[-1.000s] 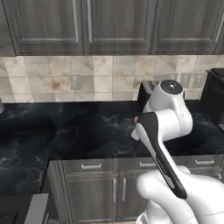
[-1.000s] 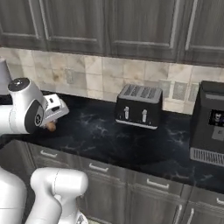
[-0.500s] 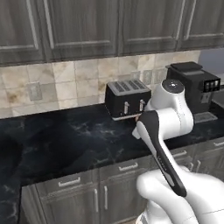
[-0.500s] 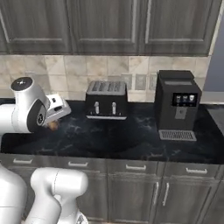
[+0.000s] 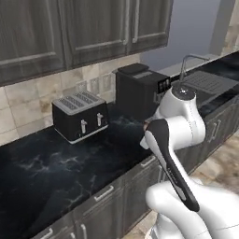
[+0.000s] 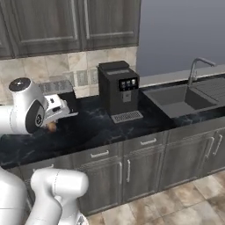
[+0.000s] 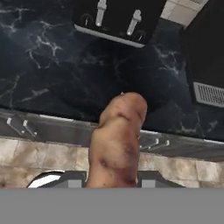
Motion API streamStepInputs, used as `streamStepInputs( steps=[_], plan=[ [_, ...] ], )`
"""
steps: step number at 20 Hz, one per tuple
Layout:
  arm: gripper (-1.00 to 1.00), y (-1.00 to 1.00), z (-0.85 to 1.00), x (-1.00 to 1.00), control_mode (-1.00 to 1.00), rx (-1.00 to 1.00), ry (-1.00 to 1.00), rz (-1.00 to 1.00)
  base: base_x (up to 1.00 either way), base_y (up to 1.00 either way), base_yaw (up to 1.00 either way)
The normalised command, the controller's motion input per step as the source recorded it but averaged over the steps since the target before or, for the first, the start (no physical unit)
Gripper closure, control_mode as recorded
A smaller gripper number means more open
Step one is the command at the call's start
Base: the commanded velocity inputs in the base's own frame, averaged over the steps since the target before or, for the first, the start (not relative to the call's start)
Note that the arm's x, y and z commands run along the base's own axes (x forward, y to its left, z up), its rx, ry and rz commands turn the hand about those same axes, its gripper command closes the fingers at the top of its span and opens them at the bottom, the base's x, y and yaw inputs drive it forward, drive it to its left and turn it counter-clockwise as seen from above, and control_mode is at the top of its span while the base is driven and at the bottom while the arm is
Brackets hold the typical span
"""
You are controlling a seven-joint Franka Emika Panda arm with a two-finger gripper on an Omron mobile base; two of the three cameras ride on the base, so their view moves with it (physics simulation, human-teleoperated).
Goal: Retrieve the reheated potato from the microwave, then place the potato, cheese, and condiment on the cutting board.
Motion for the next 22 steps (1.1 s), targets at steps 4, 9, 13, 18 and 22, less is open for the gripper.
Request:
streamStepInputs(
  steps=[4, 9, 13, 18, 22],
  plan=[
    [1.00, 0.00, 0.00, 0.00, 1.00, 0.00, 0.00, 0.00, 0.15, 0.00, -0.75],
    [1.00, 0.00, 0.00, 0.00, 1.00, 0.00, 0.00, 0.00, 0.34, -0.03, -0.24],
    [1.00, 0.00, 0.00, 0.00, 1.00, 0.00, 0.00, 0.00, 0.59, -0.27, -0.02],
    [1.00, 0.00, 0.00, 0.00, 1.00, 0.00, 0.00, 0.00, 0.62, -0.39, 0.00],
    [1.00, 0.00, 0.00, 0.00, 1.00, 0.00, 0.00, 0.00, 0.55, -0.50, 0.00]
  ],
)
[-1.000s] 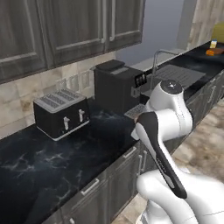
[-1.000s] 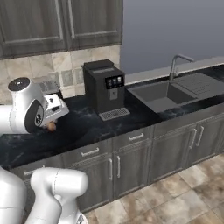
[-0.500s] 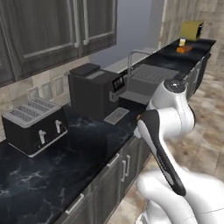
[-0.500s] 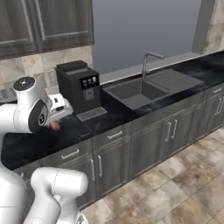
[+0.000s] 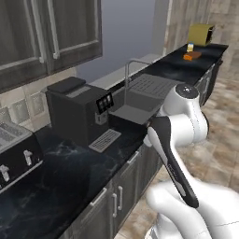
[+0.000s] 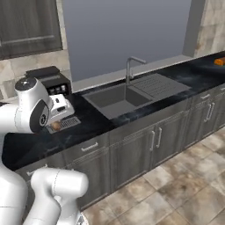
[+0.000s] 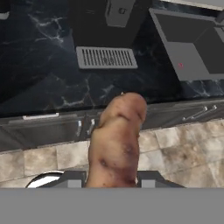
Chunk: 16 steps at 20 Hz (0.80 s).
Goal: Retrieve the reheated potato from the microwave, then place the potato, cheese, and condiment on the cutting board.
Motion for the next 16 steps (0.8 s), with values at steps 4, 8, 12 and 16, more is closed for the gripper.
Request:
streamStepInputs(
  steps=[4, 8, 12, 16],
  plan=[
    [1.00, 0.00, 0.00, 0.00, 1.00, 0.00, 0.00, 0.00, 0.58, -0.50, 0.00],
    [1.00, 0.00, 0.00, 0.00, 1.00, 0.00, 0.00, 0.00, 0.58, -0.51, 0.00],
    [1.00, 0.00, 0.00, 0.00, 1.00, 0.00, 0.00, 0.00, 0.58, -0.52, 0.00],
    [1.00, 0.00, 0.00, 0.00, 1.00, 0.00, 0.00, 0.00, 0.55, -0.53, 0.00]
  ],
)
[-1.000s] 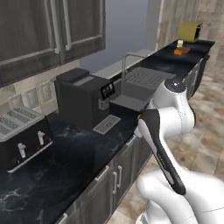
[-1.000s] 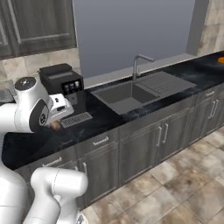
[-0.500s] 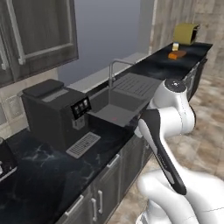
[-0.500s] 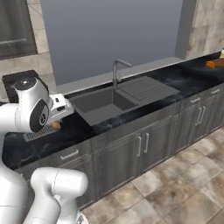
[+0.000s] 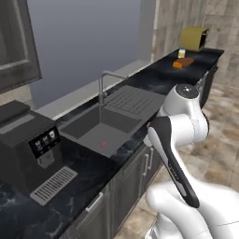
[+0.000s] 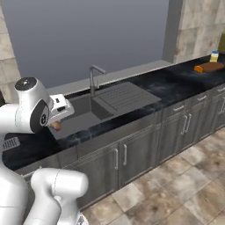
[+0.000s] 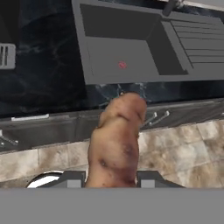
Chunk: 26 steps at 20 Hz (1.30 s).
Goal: Retrieve the reheated potato from the microwave, then place the potato, cheese, and condiment on the cutting board.
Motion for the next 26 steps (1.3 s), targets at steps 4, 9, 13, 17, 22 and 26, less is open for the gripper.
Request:
streamStepInputs(
  steps=[4, 9, 13, 17, 22, 26],
  plan=[
    [1.00, 0.00, 0.00, 0.00, 1.00, 0.00, 0.00, 0.00, 0.53, -0.52, 0.01],
    [1.00, 0.00, 0.00, 0.00, 1.00, 0.00, 0.00, 0.00, 0.52, -0.50, 0.02],
    [1.00, 0.00, 0.00, 0.00, 1.00, 0.00, 0.00, 0.00, 0.53, -0.50, 0.01],
    [1.00, 0.00, 0.00, 0.00, 1.00, 0.00, 0.00, 0.00, 0.52, -0.50, 0.00],
    [1.00, 0.00, 0.00, 0.00, 1.00, 0.00, 0.00, 0.00, 0.53, -0.48, 0.00],
    [1.00, 0.00, 0.00, 0.00, 1.00, 0.00, 0.00, 0.00, 0.54, -0.48, 0.00]
  ],
)
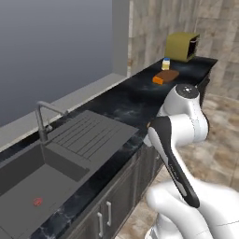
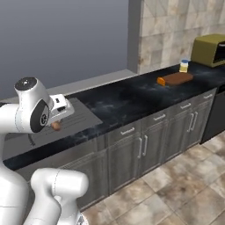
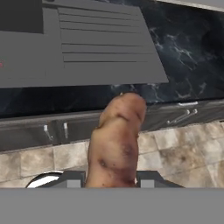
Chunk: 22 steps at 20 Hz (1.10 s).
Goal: Retrieve the reheated potato from the microwave, then place the potato, cheese, and condiment on the cutting board.
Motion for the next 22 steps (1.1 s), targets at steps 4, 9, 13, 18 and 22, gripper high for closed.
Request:
streamStepInputs(
  steps=[4, 9, 13, 18, 22],
  plan=[
    [1.00, 0.00, 0.00, 0.00, 1.00, 0.00, 0.00, 0.00, 0.55, -0.47, 0.00],
    [1.00, 0.00, 0.00, 0.00, 1.00, 0.00, 0.00, 0.00, 0.56, -0.47, 0.00],
    [1.00, 0.00, 0.00, 0.00, 1.00, 0.00, 0.00, 0.00, 0.56, -0.46, 0.00],
    [1.00, 0.00, 0.00, 0.00, 1.00, 0.00, 0.00, 0.00, 0.56, -0.45, 0.03],
    [1.00, 0.00, 0.00, 0.00, 1.00, 0.00, 0.00, 0.00, 0.55, -0.48, 0.02]
  ],
)
